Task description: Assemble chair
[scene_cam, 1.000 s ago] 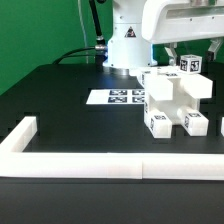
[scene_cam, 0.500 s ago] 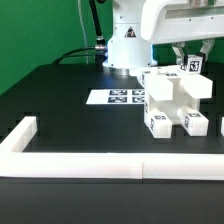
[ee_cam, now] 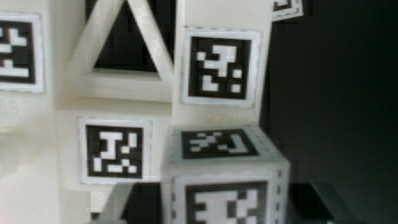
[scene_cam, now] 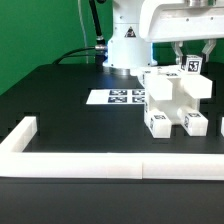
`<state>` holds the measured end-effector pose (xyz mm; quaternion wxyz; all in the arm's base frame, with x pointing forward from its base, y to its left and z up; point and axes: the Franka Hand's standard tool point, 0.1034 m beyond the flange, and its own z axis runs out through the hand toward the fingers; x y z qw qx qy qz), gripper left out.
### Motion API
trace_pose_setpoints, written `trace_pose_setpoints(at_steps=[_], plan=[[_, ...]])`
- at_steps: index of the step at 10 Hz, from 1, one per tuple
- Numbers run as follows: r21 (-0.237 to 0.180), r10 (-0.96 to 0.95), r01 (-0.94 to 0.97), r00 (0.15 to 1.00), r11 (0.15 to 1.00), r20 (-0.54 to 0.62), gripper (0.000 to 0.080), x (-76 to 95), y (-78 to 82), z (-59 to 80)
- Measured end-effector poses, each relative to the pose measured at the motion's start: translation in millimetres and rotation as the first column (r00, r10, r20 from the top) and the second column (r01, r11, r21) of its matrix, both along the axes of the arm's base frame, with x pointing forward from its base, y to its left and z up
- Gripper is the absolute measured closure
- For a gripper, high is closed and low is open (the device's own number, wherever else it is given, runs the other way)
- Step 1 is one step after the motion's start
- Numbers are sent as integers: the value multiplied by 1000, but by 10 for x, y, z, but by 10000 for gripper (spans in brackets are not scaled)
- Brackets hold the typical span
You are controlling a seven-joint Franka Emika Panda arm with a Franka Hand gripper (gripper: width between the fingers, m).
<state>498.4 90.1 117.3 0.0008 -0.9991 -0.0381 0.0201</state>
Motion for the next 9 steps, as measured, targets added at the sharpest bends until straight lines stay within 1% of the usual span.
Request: trace_pose_setpoints(at_steps=[2, 3, 4, 7, 8, 9], plan=[[-3, -89, 89, 996, 996, 0, 512, 1, 0, 1], [-4, -180, 180, 984, 984, 0, 512, 2, 3, 2], [-4, -223, 223, 975, 975, 0, 512, 2, 5, 2], [-11, -428, 428, 904, 904, 1, 512, 2, 10, 2], [-12, -446, 446, 895, 895, 1, 462, 1, 11, 0], [-12, -447, 447, 895, 895, 1, 462, 1, 11, -1]])
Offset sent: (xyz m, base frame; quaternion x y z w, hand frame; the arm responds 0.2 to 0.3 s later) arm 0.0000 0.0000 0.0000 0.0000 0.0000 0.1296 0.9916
